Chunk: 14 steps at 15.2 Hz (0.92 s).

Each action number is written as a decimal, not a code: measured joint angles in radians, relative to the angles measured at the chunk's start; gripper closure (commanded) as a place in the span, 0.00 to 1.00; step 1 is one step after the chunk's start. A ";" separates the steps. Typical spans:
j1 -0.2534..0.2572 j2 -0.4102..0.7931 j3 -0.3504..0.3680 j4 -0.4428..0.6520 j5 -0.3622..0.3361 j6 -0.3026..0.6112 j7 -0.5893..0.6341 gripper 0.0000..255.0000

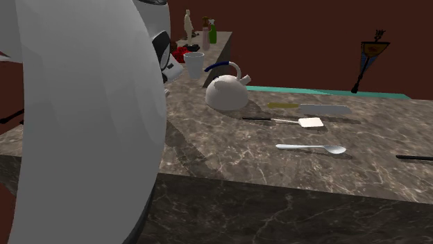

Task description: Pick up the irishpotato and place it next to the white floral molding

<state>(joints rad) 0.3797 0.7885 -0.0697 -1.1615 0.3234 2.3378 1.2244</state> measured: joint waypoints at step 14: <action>-0.002 0.027 0.007 -0.026 0.012 0.068 -0.018 0.00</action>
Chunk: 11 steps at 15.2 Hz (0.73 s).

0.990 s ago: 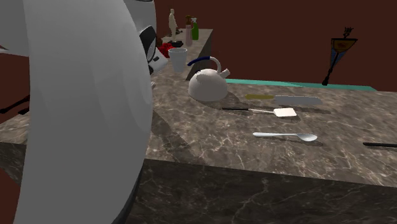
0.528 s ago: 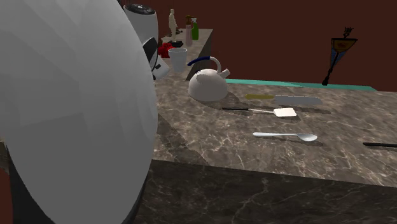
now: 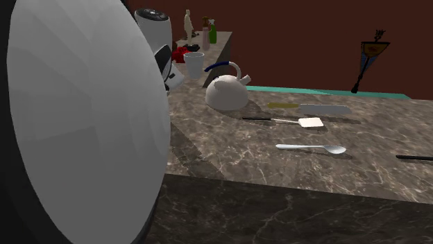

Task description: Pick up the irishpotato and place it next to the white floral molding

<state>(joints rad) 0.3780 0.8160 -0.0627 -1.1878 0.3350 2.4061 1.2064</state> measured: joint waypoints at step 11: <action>-0.004 -0.118 -0.006 -0.102 -0.002 -0.033 -0.008 0.00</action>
<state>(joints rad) 0.3737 0.6979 -0.0684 -1.2894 0.3333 2.3734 1.1980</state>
